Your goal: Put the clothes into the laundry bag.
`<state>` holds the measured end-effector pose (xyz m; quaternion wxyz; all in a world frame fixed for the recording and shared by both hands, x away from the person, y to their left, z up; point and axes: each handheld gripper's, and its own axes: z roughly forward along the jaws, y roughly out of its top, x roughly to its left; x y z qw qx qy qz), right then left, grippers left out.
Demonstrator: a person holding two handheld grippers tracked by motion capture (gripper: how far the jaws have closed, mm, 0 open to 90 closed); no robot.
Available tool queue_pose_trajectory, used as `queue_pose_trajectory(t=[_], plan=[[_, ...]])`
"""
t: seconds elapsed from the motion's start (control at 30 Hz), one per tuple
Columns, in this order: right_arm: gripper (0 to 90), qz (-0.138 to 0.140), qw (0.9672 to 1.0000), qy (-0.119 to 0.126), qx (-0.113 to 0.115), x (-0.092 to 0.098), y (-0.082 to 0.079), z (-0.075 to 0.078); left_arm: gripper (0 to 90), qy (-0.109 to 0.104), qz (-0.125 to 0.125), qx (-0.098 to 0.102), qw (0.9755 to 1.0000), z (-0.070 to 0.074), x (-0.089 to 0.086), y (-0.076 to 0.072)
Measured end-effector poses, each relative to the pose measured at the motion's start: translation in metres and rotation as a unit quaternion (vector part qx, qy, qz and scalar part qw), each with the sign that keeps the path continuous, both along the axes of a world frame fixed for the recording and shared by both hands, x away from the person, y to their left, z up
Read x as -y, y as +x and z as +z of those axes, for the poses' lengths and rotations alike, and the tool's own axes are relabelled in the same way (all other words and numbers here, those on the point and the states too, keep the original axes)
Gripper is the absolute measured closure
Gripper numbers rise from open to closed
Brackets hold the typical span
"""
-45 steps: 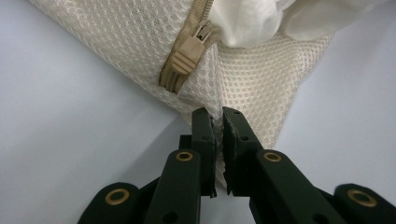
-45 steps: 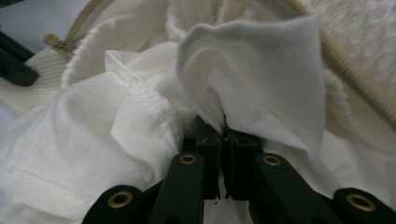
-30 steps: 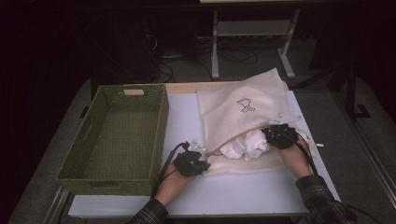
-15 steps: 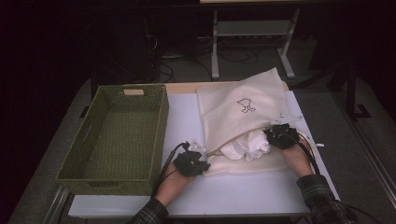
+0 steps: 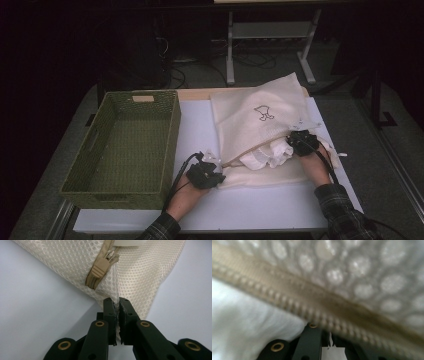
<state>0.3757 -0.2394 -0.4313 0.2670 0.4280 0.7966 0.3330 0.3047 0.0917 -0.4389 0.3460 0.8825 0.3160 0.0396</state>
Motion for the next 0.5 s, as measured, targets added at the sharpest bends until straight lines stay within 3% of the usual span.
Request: queue_pose_trajectory(t=[0.17, 0.33, 0.4, 0.5], plan=[[76.4, 0.011, 0.9993, 0.031, -0.02, 0.006, -0.009, 0.007, 84.3, -0.002, -0.001, -0.002, 1.0, 0.0, -0.001, 0.0], [66.5, 0.028, 0.9979, 0.044, -0.039, 0.016, -0.026, 0.019, 84.1, -0.002, 0.0, -0.002, 1.0, 0.0, -0.001, 0.0], [64.6, 0.028, 0.9978, 0.044, -0.04, 0.017, -0.028, 0.021, 84.1, -0.002, 0.0, -0.002, 1.0, 0.0, -0.001, 0.0], [57.2, 0.025, 0.9965, 0.063, -0.048, 0.026, -0.039, 0.031, 84.0, -0.003, 0.001, -0.002, 1.0, 0.0, 0.0, 0.0]])
